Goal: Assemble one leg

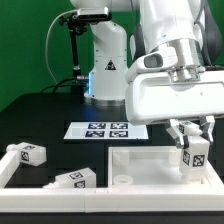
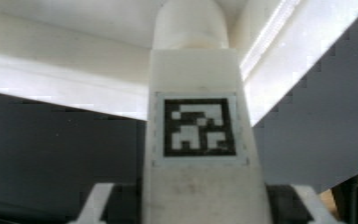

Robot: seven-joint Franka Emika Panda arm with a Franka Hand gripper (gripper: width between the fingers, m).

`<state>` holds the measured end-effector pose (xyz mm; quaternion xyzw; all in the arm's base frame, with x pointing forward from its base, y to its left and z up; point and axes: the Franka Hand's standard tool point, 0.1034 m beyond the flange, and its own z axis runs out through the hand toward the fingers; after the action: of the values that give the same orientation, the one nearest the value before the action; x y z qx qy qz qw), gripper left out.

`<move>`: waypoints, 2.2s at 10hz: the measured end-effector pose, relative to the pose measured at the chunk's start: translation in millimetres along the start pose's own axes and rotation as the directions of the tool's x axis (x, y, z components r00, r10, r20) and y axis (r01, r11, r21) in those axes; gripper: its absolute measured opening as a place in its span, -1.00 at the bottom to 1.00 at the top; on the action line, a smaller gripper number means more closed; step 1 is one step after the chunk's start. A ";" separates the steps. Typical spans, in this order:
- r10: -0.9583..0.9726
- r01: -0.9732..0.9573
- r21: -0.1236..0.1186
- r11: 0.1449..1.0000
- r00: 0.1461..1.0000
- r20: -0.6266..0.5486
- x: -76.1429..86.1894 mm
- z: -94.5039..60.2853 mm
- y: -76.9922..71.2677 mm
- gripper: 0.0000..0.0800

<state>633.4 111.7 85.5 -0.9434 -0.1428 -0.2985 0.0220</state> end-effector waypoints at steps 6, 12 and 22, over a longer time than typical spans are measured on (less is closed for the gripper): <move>0.019 -0.020 0.014 1.000 0.997 0.075 3.7 -1.0 -0.4 0.62; 0.064 -0.113 0.069 0.991 0.866 0.495 4.3 11.3 5.8 0.62; 0.517 -0.502 -0.168 0.849 0.720 0.463 8.6 15.0 10.9 -0.29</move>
Offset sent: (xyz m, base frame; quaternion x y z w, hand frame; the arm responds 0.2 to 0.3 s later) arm 0.0000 0.0000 0.0000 0.0000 -0.0650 0.0000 0.9979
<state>651.6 105.4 78.6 -0.9902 0.1258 -0.0330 0.0516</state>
